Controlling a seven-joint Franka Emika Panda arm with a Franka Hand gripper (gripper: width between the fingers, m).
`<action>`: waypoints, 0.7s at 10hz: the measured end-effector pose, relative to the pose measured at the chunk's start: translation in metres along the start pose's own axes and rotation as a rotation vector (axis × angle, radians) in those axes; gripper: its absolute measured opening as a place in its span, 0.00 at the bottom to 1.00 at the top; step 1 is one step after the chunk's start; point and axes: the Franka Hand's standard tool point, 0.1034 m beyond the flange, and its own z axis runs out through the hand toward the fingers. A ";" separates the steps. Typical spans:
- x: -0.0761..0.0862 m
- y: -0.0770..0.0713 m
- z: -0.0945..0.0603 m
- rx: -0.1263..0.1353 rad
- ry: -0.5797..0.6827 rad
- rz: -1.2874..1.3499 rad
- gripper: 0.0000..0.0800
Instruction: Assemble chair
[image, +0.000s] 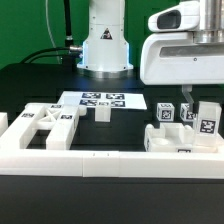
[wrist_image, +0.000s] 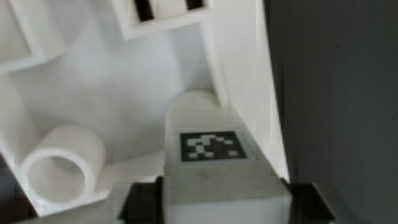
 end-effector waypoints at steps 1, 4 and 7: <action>0.000 0.001 0.000 0.016 0.014 0.136 0.37; 0.001 0.001 0.000 0.027 0.009 0.344 0.37; 0.000 0.001 0.000 0.061 0.006 0.643 0.37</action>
Offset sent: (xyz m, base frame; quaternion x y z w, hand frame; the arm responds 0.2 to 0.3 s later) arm 0.0000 0.0000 0.0000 0.0000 0.0000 0.1938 0.9810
